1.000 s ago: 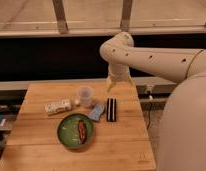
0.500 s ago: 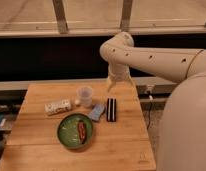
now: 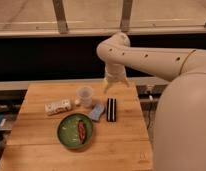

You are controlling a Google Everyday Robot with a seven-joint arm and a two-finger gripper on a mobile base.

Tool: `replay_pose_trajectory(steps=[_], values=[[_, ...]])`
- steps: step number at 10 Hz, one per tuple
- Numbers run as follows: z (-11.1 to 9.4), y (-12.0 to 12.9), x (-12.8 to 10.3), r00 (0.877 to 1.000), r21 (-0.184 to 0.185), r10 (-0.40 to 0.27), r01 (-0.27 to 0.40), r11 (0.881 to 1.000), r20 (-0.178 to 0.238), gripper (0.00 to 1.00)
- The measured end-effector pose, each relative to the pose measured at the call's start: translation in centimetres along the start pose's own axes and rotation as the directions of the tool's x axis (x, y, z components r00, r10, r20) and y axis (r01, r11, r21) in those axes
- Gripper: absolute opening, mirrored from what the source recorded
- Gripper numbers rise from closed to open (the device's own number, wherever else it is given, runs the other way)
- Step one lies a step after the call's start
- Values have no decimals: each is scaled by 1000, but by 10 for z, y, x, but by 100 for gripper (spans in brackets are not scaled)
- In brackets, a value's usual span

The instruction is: Place the pepper in the ceramic cup

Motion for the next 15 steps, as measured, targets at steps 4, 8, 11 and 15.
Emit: replay_pose_trajectory(steps=[4, 8, 11, 15], values=[[15, 64, 6, 994, -29, -81, 79, 996, -73, 71], [36, 111, 17, 983, -76, -131, 122, 990, -126, 71], [42, 152, 22, 981, -108, -126, 111, 988, -148, 71], [44, 178, 27, 972, -123, -174, 155, 980, -159, 71]])
